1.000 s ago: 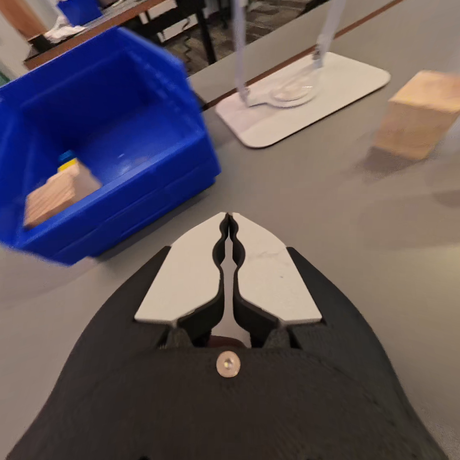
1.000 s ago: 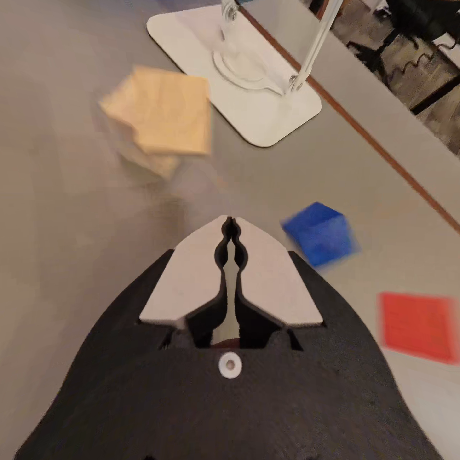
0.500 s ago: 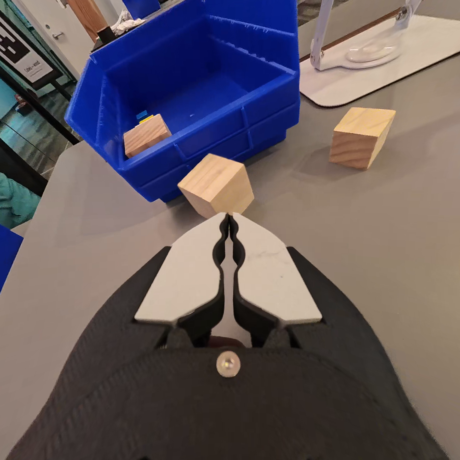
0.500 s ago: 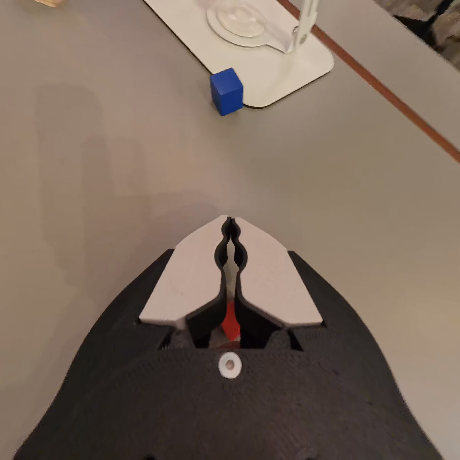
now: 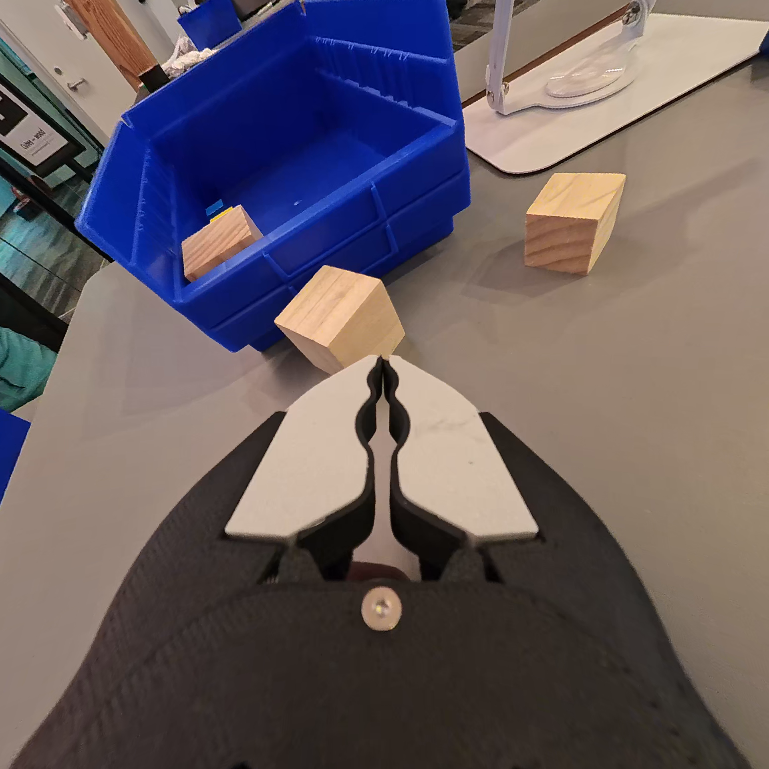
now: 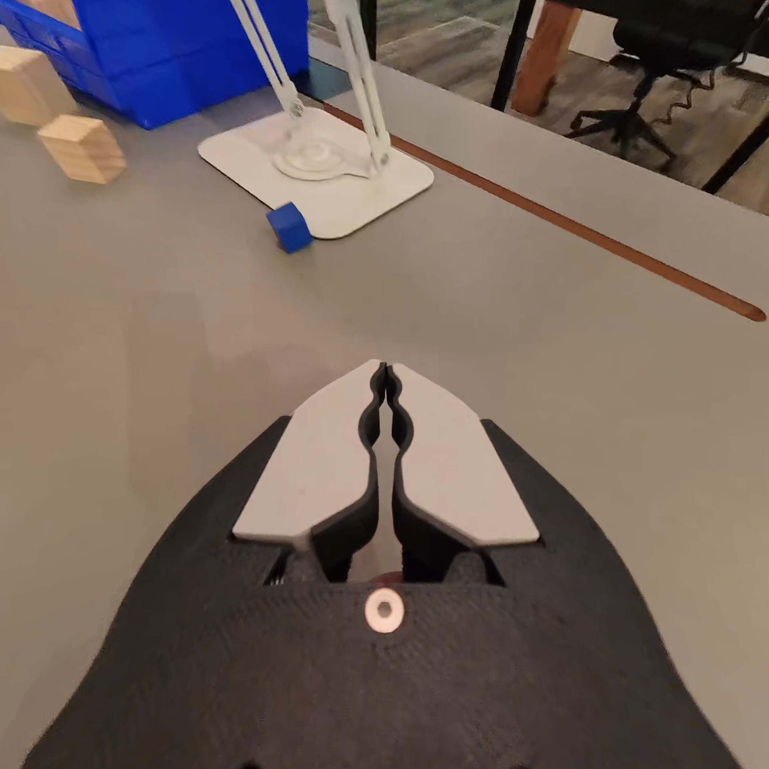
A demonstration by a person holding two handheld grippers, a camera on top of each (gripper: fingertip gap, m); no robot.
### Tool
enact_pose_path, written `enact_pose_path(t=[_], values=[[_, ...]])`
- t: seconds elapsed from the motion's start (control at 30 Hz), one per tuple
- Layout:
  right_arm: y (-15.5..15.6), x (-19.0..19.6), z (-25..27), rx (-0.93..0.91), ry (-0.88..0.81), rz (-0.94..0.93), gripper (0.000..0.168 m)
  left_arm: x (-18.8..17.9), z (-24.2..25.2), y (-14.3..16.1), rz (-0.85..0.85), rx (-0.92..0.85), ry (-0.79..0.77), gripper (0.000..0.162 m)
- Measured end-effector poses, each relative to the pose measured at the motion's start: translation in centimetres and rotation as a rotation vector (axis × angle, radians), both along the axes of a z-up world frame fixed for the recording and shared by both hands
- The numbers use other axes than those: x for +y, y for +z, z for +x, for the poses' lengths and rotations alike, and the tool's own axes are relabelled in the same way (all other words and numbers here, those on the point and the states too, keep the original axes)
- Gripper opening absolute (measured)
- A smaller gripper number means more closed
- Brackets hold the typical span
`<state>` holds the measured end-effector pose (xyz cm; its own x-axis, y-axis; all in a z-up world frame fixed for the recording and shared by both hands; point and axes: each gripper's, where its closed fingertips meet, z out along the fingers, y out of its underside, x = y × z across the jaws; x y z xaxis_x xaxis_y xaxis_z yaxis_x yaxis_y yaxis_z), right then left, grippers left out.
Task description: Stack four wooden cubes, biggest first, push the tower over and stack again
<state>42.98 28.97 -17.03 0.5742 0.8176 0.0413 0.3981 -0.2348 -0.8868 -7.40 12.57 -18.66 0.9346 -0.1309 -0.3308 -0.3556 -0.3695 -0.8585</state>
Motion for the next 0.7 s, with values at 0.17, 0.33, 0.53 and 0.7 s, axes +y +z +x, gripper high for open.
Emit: enact_pose_path(t=[0.17, 0.33, 0.53, 0.7], values=[[-0.5, -0.7, -2.6, -0.058, 0.077, 0.031, 0.000, 0.1, -0.5, 0.2, 0.008, -0.017, 0.029, 0.000], [-1.7, -1.0, -3.5, -0.109, 0.116, 0.039, 0.000, 0.3, -3.5, 1.3, 0.079, -0.058, 0.119, 0.008], [-1.6, -0.7, -3.0, -0.022, 0.108, -0.022, 0.000, 2.3, -5.9, -0.2, -0.027, -0.016, 0.088, 0.072], [-2.2, -1.0, -3.4, -0.049, 0.126, -0.022, 0.000, 5.0, -5.2, -2.1, -0.138, 0.014, -0.092, 0.095]])
